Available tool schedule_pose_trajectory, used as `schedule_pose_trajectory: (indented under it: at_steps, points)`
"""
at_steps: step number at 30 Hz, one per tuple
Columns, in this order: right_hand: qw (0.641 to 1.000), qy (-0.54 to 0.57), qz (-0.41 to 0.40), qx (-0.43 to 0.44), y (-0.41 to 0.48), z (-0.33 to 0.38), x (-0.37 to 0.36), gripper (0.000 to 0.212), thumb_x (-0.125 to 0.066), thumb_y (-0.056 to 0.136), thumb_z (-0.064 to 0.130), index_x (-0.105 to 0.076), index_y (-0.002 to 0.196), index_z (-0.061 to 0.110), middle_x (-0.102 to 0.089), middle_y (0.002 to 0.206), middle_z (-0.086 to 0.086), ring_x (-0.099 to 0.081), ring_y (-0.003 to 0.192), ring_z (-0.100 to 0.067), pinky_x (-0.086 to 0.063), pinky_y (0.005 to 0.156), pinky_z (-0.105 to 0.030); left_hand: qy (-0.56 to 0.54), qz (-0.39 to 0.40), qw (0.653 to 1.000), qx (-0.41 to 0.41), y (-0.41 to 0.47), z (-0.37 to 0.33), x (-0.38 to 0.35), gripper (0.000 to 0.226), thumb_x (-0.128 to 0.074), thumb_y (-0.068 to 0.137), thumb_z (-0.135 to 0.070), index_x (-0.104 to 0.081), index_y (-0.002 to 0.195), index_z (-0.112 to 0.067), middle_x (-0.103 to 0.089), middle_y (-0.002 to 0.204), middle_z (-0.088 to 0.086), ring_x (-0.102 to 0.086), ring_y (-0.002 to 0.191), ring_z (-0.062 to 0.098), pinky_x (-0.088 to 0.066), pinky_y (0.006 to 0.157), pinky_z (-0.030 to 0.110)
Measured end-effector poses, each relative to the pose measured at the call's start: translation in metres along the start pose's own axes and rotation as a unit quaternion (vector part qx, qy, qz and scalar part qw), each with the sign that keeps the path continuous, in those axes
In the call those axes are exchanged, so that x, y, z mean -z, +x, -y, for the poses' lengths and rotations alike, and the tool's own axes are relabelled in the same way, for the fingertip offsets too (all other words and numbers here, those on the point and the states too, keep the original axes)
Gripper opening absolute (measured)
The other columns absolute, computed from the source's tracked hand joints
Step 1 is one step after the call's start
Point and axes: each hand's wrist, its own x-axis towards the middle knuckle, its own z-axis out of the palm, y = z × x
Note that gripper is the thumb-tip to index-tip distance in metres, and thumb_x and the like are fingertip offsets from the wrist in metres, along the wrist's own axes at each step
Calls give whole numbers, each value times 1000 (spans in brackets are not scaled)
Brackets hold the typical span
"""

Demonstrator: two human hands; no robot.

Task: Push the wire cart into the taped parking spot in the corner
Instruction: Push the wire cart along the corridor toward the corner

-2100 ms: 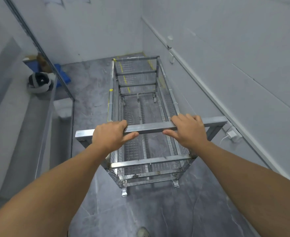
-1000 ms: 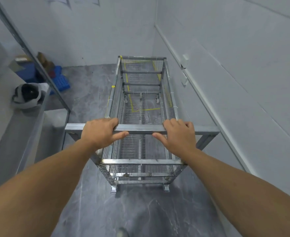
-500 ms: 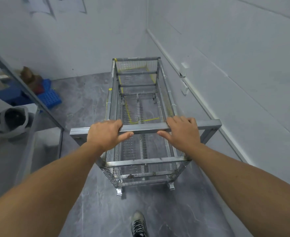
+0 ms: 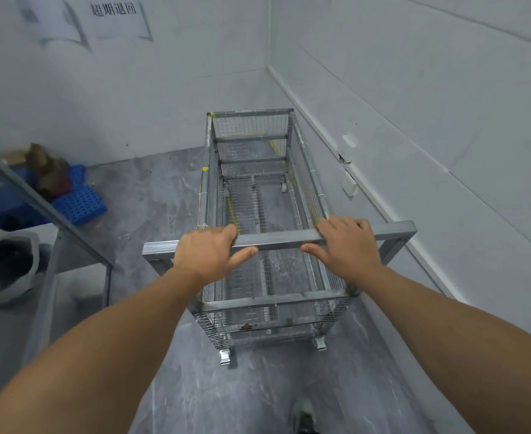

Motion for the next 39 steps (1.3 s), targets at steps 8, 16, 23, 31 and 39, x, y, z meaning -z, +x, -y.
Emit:
schedule_pose_trajectory:
  at_steps: [8,16,23,31,39]
  points:
    - [1000,-2,-19,10,87,-17,-24,69,-15,86,80,-54,92,23,-58,85,4,-51,79,-22,-32,73,-38,-2,-14,1000,-1,81,36,-14,61,-18,81,-83,-39,77,-25,-46,62,-10,-48,56,17,-40,50,30]
    - [1000,2,-22,18,183,-41,-52,56,-32,89,75,-53,92,22,-60,89,3,-53,81,-23,-34,75,-40,1,-23,1000,2,176,71,-30,64,-18,81,-84,-42,81,-25,-54,66,-6,-52,56,18,-39,50,29]
    - [1000,-4,-14,18,260,-67,-74,59,-28,89,75,-54,95,23,-60,89,2,-53,83,-23,-35,75,-40,-1,-25,1000,6,254,92,-41,63,-18,80,-83,-40,78,-24,-55,67,-6,-54,59,19,-40,50,30]
    - [1000,-17,4,22,335,-96,-95,65,-22,88,78,-55,102,24,-59,94,4,-53,87,-21,-36,80,-40,11,-28,999,11,330,112,-58,65,-13,80,-84,-41,78,-25,-51,64,-7,-51,55,17,-42,50,29]
    - [1000,-4,-5,24,406,-111,-115,65,-21,87,79,-55,97,24,-58,90,5,-52,84,-20,-37,79,-40,6,-14,1000,15,397,138,-65,64,-14,80,-84,-41,79,-26,-53,65,-7,-52,56,16,-45,52,29]
